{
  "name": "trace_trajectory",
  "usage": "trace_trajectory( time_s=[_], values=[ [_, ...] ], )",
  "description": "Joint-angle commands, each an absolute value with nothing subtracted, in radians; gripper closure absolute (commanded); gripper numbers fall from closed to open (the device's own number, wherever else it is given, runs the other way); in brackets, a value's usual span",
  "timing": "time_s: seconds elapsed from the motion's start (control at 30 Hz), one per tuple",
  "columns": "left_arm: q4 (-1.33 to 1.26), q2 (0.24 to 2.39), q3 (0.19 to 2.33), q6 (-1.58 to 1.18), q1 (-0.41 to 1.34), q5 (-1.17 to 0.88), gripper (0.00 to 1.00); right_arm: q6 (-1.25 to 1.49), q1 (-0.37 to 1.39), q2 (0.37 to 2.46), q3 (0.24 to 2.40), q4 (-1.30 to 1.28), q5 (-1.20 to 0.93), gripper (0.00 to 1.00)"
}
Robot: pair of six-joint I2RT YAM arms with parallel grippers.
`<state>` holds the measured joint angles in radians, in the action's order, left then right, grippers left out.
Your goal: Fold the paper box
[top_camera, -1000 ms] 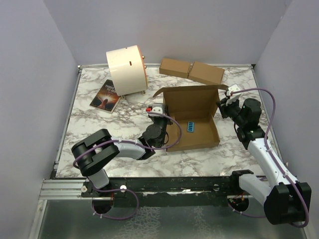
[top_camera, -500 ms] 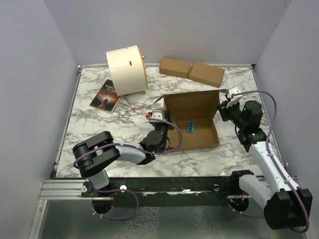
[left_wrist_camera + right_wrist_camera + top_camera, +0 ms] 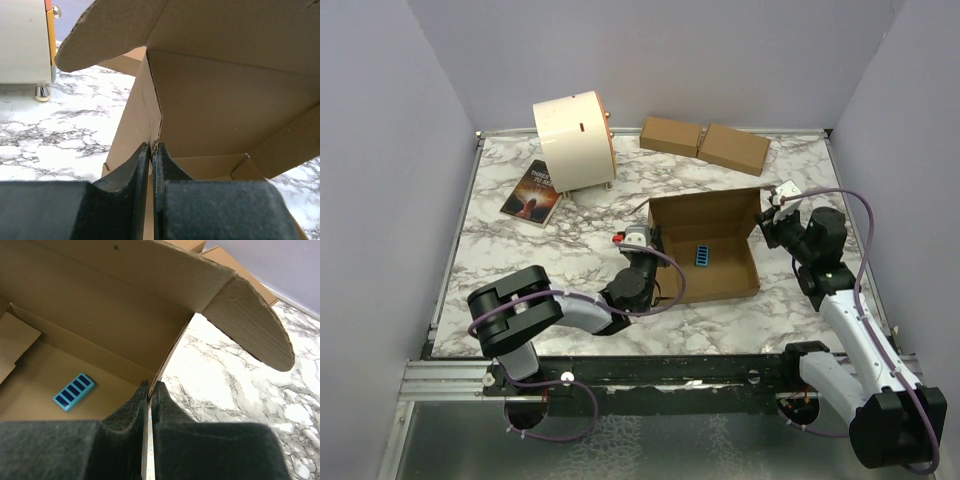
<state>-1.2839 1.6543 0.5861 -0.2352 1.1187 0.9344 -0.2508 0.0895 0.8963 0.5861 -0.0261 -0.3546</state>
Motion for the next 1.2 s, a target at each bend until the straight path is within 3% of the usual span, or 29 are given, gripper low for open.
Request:
trace_trajectory(
  time_s=[0.0,0.63,1.17],
  values=[
    [-1.226,1.719,0.539,-0.266,1.155,0.9,0.92,-0.283,0.108,0.912,0.52,-0.189,-0.486,0.99],
    [-1.319,1.72,0.495,-0.184,1.184,0.922,0.92,-0.054,0.109,0.924,0.569,-0.161,-0.539,0.99],
    [-1.445,1.719,0.437,-0.05,1.184,0.918,0.92,-0.084,0.109,0.935,0.494,-0.082,-0.574,0.99]
  ],
)
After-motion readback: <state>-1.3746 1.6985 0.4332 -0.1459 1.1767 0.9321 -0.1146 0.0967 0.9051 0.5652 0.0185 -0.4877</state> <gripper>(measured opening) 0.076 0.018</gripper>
